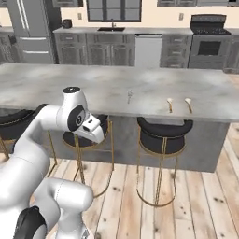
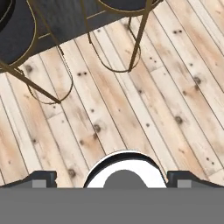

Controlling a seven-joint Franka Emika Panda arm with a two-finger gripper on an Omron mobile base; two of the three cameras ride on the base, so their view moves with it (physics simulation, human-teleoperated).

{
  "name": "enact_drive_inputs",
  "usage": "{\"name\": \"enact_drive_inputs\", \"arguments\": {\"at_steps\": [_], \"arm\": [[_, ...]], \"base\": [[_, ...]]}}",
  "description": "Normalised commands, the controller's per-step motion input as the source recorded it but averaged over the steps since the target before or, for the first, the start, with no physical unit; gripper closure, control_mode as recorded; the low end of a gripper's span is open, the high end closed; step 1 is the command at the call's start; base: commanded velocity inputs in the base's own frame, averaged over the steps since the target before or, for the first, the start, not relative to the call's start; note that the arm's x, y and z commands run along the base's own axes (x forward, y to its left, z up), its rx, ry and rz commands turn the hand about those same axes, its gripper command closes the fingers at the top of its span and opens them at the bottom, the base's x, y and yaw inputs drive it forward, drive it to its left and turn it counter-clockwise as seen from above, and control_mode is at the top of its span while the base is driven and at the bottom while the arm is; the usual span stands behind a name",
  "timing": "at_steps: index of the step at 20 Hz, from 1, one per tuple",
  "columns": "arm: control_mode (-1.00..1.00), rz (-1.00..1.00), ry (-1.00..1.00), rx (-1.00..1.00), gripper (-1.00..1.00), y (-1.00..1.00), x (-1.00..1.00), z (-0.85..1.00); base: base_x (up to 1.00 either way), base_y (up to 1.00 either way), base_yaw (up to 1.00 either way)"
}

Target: Pick up the metallic utensils from the counter and place them in the open drawer. Make sure not to pick up any wooden utensils.

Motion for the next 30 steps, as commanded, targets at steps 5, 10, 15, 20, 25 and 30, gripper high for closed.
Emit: {"name": "enact_drive_inputs", "arguments": {"at_steps": [5,10,15,20,25,30], "arm": [[1.0,0.0,0.0,0.0,-1.0,0.0,0.0,0.0],[1.0,0.0,0.0,0.0,-1.0,0.0,0.0,0.0],[1.0,0.0,0.0,0.0,-1.0,0.0,0.0,0.0],[1.0,0.0,0.0,0.0,-1.0,0.0,0.0,0.0],[1.0,0.0,0.0,0.0,-1.0,0.0,0.0,0.0],[1.0,0.0,0.0,0.0,-1.0,0.0,0.0,0.0]], "base": [[0.63,-0.23,0.26],[0.63,-0.31,0.02],[0.6,-0.27,-0.01],[0.45,-0.74,0.0],[0.41,-0.59,0.02],[0.45,-0.08,0.01]]}}
